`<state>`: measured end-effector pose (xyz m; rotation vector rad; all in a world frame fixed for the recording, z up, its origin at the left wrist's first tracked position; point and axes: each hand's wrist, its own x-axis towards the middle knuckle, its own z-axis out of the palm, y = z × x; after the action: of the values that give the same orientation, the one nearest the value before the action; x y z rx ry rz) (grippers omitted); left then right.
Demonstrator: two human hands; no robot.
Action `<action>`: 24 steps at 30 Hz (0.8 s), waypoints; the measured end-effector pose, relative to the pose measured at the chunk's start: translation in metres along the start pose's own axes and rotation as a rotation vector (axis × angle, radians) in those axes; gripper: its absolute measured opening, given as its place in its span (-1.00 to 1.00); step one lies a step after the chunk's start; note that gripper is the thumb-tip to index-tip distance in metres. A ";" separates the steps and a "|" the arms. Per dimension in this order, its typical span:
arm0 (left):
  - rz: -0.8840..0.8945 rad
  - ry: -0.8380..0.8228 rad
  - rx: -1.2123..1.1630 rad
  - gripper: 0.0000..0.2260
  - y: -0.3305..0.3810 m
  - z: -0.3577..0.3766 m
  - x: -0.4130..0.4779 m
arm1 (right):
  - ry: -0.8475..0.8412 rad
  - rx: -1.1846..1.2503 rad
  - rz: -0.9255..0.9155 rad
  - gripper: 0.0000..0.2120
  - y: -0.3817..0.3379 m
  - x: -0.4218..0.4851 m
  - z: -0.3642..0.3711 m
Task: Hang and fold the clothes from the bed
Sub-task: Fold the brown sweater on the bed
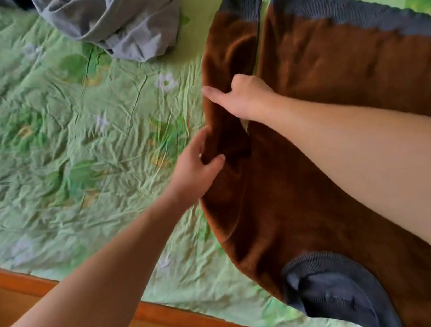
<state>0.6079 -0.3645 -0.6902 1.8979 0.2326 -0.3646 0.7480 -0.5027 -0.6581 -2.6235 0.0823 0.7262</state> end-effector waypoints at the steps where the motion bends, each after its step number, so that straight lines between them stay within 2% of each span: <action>1: 0.113 -0.059 0.176 -0.35 0.002 0.009 -0.003 | -0.026 -0.038 0.023 -0.27 -0.006 0.001 -0.001; 3: 0.260 -0.202 0.441 -0.23 0.011 0.028 -0.010 | -0.014 -0.090 0.062 -0.48 -0.008 -0.005 -0.002; 5: 0.321 -0.315 0.552 -0.18 0.019 0.043 -0.018 | 0.154 0.088 0.067 -0.70 0.006 -0.018 -0.006; 6: 0.358 -0.343 0.550 -0.20 0.021 0.048 -0.022 | 0.265 0.288 0.060 -0.73 0.018 -0.028 -0.010; 8: 0.448 -0.336 0.482 -0.31 0.021 0.057 -0.031 | 0.426 0.805 0.088 -0.59 0.047 -0.052 -0.018; 9: 0.482 -0.298 0.452 -0.39 0.020 0.061 -0.035 | 0.480 0.982 0.160 -0.52 0.067 -0.066 -0.018; 10: 0.501 -0.236 0.443 -0.47 0.018 0.064 -0.037 | 0.506 1.033 0.270 -0.50 0.089 -0.079 -0.015; 11: 0.509 -0.157 0.455 -0.54 0.017 0.065 -0.036 | 0.490 0.994 0.390 -0.52 0.110 -0.091 -0.009; 12: 0.507 -0.080 0.476 -0.62 0.014 0.067 -0.031 | 0.413 0.843 0.510 -0.55 0.131 -0.099 -0.002; 14: 0.465 0.025 0.524 -0.72 0.012 0.070 -0.017 | 0.156 0.429 0.618 -0.52 0.161 -0.108 0.010; 15: 0.432 0.037 0.543 -0.74 0.012 0.073 -0.007 | 0.130 0.295 0.577 -0.50 0.167 -0.107 0.011; 16: 0.399 0.026 0.545 -0.74 0.014 0.076 0.004 | 0.184 0.241 0.504 -0.50 0.170 -0.101 0.009; 19: 0.234 -0.028 0.510 -0.70 0.025 0.085 0.033 | 0.450 0.295 0.258 -0.55 0.166 -0.079 -0.011; 20: 0.169 -0.044 0.507 -0.68 0.030 0.086 0.043 | 0.473 0.324 0.200 -0.57 0.163 -0.068 -0.019; 22: 0.051 -0.092 0.522 -0.70 0.039 0.089 0.062 | 0.334 0.299 0.115 -0.55 0.155 -0.049 -0.029; 24: -0.051 -0.140 0.533 -0.77 0.048 0.093 0.075 | 0.109 0.113 0.074 -0.42 0.148 -0.036 -0.032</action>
<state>0.6811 -0.4699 -0.7046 2.3787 0.0935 -0.6393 0.7076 -0.6522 -0.6706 -2.5611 0.2461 0.5851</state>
